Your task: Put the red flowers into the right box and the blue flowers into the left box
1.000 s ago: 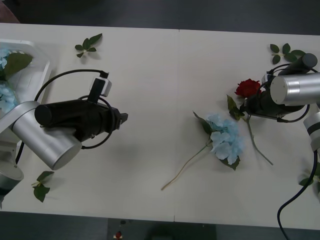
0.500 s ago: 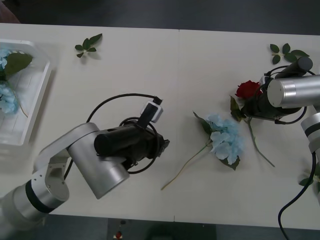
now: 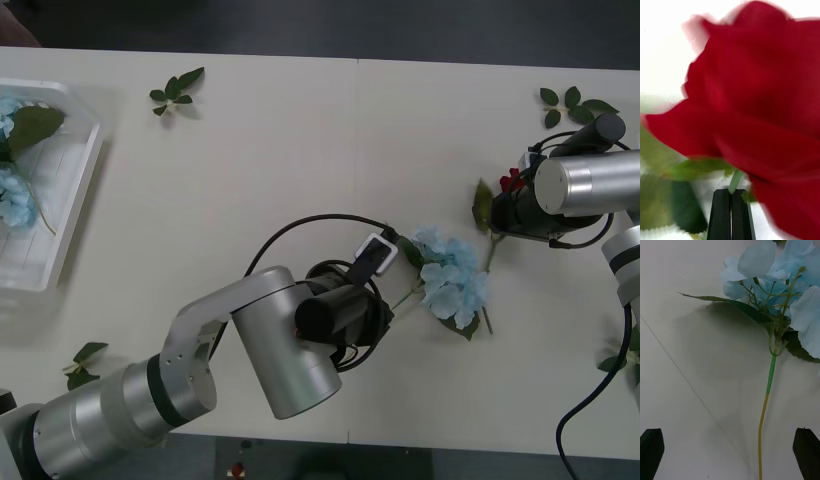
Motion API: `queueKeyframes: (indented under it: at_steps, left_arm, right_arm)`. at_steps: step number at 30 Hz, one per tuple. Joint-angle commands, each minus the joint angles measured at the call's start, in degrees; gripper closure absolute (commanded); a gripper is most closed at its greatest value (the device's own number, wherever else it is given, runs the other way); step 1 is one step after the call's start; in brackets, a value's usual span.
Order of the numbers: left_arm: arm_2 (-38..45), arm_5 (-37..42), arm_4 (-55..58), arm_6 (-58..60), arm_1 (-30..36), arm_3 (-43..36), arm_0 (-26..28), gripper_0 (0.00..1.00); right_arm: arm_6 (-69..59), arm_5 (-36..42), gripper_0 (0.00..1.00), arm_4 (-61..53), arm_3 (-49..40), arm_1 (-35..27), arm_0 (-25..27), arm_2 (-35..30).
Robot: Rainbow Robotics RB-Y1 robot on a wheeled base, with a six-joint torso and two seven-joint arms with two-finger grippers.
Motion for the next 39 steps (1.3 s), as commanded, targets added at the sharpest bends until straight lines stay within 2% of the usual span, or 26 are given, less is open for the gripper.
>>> queueKeyframes:
  at_steps: [1, 7, 12, 24, 29, 39]
  left_arm:
    - [-0.53, -2.97, -0.33, 2.14, -2.60, 3.17, -2.59, 0.00]
    - [-3.52, -11.49, -0.24, 3.28, -4.01, 10.90, -4.69, 0.00]
    - [-6.51, -18.17, -0.07, 4.51, -4.27, 17.40, -6.98, 0.00]
    - [-12.14, -19.93, 0.72, 7.94, -5.24, 19.42, -11.46, 0.00]
    - [-12.31, -19.84, 0.72, 8.47, -5.77, 19.86, -11.46, 0.00]
    - [-13.28, -21.25, -0.68, 8.47, -7.52, 23.29, -11.46, 0.05]
  right_arm:
    - [1.69, -0.45, 1.00, -0.55, -0.55, 0.33, -0.43, -0.19]
    - [1.43, 1.13, 1.00, -0.98, -1.52, -0.38, -1.48, -0.98]
    - [1.34, 8.96, 1.00, -0.72, -7.85, -2.49, -2.80, -3.62]
    - [2.84, 21.96, 1.00, 0.07, -20.42, -10.83, -2.89, -16.01]
    - [7.50, 21.96, 1.00, -0.19, -19.01, -17.16, -2.89, -19.96]
    - [23.49, 18.27, 1.00, -1.34, -4.51, -25.34, -4.56, -29.54]
